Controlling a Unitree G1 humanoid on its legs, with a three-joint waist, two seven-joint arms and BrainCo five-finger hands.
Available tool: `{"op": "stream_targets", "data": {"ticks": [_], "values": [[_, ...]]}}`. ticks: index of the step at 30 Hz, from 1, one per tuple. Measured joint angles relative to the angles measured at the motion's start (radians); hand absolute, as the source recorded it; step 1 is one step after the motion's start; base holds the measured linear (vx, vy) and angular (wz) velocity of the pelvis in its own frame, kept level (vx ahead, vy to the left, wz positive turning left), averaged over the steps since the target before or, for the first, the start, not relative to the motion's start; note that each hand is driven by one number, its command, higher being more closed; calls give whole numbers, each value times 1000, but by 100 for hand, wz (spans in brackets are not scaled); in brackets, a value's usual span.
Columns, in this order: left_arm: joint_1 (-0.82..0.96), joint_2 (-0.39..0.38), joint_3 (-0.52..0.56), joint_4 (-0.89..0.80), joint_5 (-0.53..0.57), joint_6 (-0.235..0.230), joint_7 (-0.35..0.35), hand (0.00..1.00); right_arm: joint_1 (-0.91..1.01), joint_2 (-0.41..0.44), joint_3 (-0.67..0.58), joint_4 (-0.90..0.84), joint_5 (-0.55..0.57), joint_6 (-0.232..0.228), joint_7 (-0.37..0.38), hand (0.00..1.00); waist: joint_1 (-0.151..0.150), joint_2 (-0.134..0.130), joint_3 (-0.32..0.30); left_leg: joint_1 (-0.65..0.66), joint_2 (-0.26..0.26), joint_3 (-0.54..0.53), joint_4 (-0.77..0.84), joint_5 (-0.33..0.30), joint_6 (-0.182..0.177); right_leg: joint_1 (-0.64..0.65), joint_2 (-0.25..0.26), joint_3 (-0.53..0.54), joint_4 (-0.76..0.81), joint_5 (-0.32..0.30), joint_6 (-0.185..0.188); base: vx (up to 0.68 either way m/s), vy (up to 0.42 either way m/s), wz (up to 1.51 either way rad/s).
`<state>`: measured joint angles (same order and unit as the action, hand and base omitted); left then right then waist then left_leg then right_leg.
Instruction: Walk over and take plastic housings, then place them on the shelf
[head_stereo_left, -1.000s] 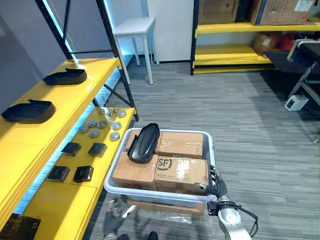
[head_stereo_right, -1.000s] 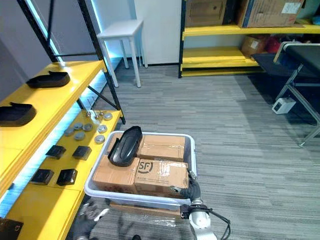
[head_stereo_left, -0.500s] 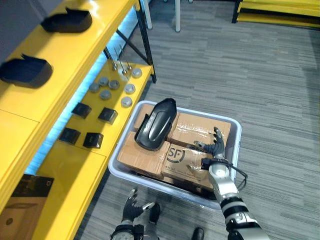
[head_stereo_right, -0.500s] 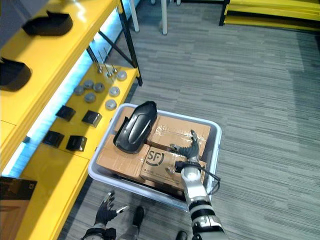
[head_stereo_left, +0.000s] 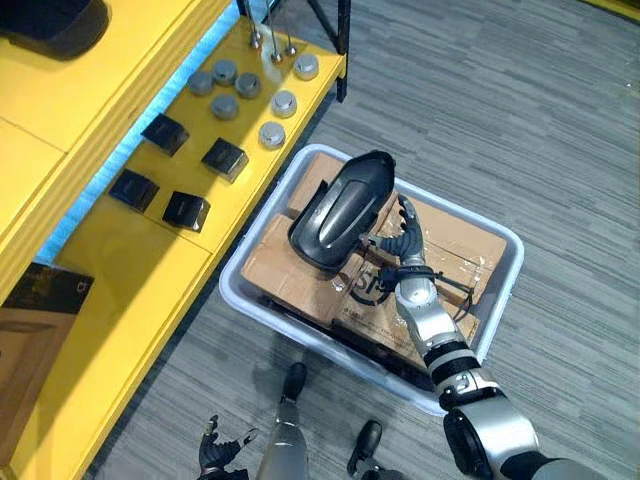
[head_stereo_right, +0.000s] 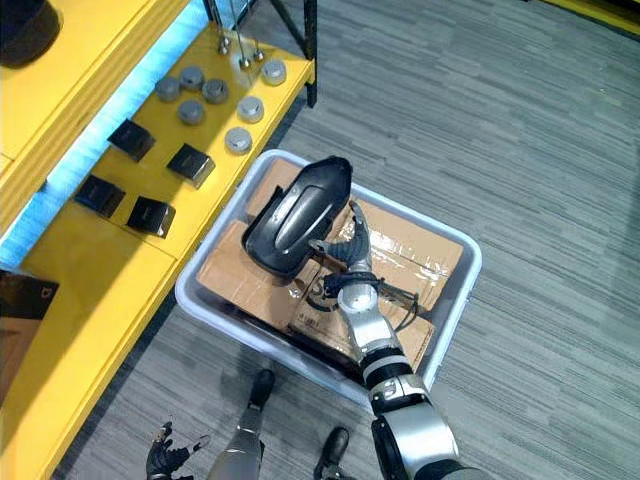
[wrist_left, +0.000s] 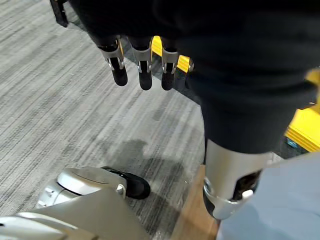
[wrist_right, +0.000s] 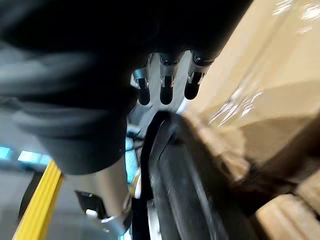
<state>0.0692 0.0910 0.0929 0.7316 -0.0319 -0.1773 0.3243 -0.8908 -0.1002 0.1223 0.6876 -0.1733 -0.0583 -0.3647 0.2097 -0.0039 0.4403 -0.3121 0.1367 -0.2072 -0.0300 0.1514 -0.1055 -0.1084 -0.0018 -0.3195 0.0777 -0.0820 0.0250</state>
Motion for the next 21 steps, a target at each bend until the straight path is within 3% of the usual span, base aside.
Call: {"op": "stream_targets", "data": {"ticks": [6,12,17,21], "values": [[-31,12,-2,17,-3,-12,0,0,-109,-56,147,6,-104,-18,22,0,21,-17,12,-35,-9,-32,-1,11,-14,-22,-2,-23,-2,-2,2,-32,29,13],[-36,45,-41,35,-4,-27,-1,0,-215,-91,292,121,-225,-35,78,0,31,-33,21,-53,-13,-54,-53,64,-14,-44,-2,-29,-17,-2,2,-38,21,9],[-61,57,-69,46,-5,-29,-5,0,-221,-114,290,228,-207,-37,123,0,50,-37,23,-68,-17,-70,-55,79,-14,-53,-2,-44,-16,-2,2,-6,20,9],[-66,59,-72,55,-5,-29,-11,0,-221,-126,284,254,-146,-35,169,0,48,-38,24,-66,-15,-68,-55,82,-14,-53,-2,-42,-14,-2,2,9,0,-2]]}}
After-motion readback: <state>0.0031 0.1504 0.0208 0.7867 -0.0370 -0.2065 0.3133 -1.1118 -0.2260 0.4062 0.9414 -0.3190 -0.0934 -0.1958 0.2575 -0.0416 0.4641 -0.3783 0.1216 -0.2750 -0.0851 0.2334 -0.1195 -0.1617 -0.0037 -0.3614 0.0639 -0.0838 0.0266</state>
